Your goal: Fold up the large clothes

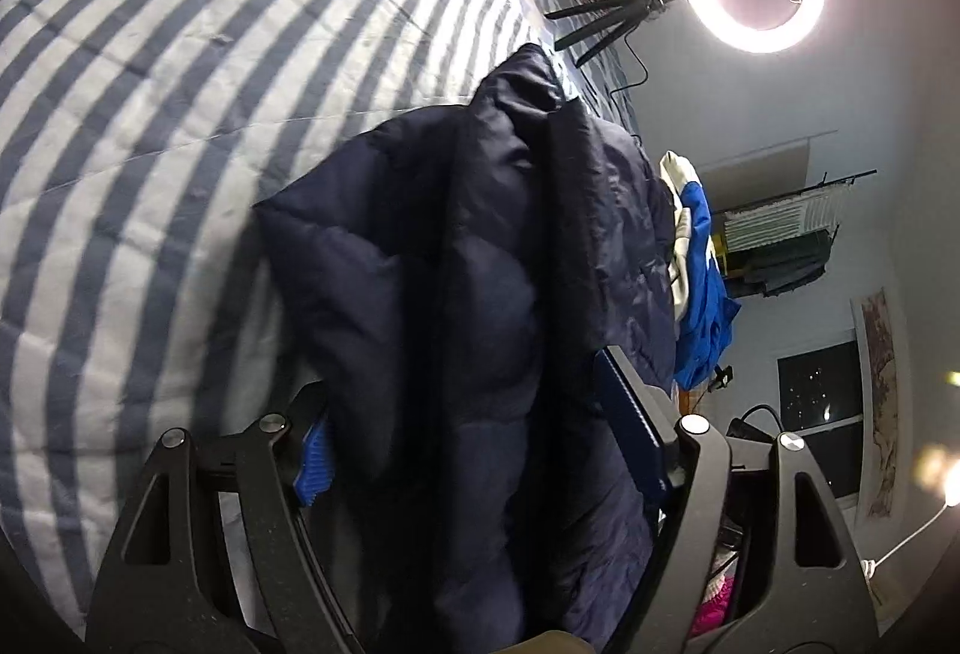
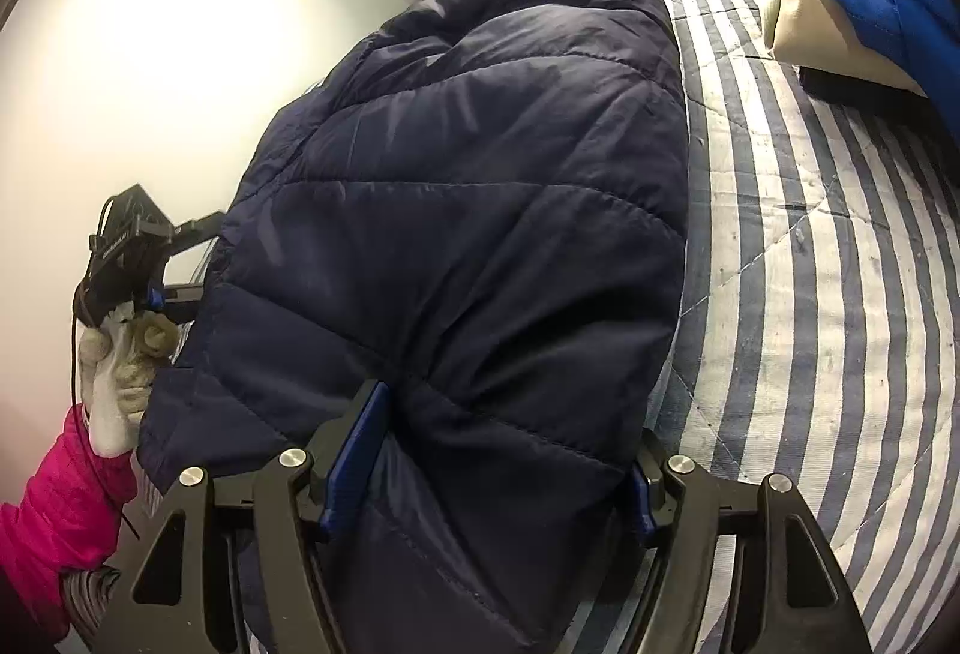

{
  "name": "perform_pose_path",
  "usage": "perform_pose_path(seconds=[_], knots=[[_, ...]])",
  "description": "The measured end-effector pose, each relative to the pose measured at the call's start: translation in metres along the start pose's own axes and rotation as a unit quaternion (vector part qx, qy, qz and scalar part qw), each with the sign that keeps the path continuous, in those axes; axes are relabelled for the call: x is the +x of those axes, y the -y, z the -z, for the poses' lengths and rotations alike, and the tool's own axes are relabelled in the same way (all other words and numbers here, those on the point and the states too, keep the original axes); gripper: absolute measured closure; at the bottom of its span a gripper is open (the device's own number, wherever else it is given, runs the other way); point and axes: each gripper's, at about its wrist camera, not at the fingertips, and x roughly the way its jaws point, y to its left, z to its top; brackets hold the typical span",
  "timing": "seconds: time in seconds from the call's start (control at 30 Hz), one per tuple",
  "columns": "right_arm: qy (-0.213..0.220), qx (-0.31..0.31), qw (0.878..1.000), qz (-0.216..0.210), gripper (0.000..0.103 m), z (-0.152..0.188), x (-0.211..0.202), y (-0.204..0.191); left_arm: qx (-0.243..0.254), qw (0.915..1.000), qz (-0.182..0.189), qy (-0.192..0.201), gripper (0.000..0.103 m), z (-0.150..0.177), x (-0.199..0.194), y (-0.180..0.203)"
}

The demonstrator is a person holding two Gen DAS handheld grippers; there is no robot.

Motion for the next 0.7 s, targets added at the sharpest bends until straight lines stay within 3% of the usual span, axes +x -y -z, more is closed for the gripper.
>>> perform_pose_path(seconds=[0.2,0.37,0.47,0.53,0.63,0.7], knots=[[0.027,0.038,0.998,-0.048,0.033,0.001,-0.023,0.034,0.021,0.9997,-0.010,-0.008,0.026,-0.009,0.018,0.020],[0.036,0.100,0.990,-0.095,0.036,-0.005,-0.012,0.060,0.026,0.9980,-0.057,-0.015,0.026,-0.011,0.047,0.021],[0.034,0.089,0.992,-0.083,0.046,-0.009,-0.005,0.051,0.061,0.9937,-0.093,-0.015,0.049,-0.007,0.052,0.034],[0.032,0.068,0.995,-0.059,0.058,-0.010,-0.008,0.039,0.086,0.9899,-0.112,-0.007,0.065,-0.002,0.050,0.046],[0.033,0.035,0.999,-0.024,0.073,-0.015,-0.018,0.020,0.133,0.9802,-0.147,0.009,0.076,0.009,0.048,0.069],[0.035,0.015,0.999,0.001,0.078,-0.018,-0.024,0.008,0.144,0.9773,-0.154,0.017,0.080,0.014,0.047,0.080]])
